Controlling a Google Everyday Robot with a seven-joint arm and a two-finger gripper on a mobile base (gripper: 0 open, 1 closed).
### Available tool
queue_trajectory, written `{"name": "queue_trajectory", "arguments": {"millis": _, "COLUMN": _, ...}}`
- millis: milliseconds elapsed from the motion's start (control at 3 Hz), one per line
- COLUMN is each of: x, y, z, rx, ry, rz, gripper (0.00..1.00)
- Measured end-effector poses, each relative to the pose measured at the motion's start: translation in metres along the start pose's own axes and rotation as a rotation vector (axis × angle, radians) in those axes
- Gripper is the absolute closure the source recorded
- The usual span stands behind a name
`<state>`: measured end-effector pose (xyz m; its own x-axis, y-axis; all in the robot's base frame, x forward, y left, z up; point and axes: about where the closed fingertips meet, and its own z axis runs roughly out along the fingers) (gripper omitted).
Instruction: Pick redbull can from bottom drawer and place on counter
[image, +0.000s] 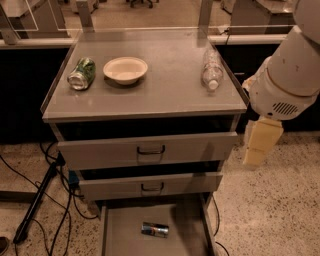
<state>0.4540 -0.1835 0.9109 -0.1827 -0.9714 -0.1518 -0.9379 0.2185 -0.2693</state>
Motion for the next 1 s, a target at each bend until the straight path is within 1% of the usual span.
{"name": "queue_trajectory", "arguments": {"millis": 333, "x": 0.000, "y": 0.000, "z": 0.000, "rx": 0.000, "ry": 0.000, "rz": 0.000, "gripper": 0.00}}
{"name": "queue_trajectory", "arguments": {"millis": 667, "x": -0.003, "y": 0.015, "z": 0.022, "rx": -0.036, "ry": -0.001, "rz": 0.035, "gripper": 0.00}}
{"name": "queue_trajectory", "arguments": {"millis": 1000, "x": -0.011, "y": 0.024, "z": 0.041, "rx": -0.035, "ry": -0.025, "rz": 0.039, "gripper": 0.00}}
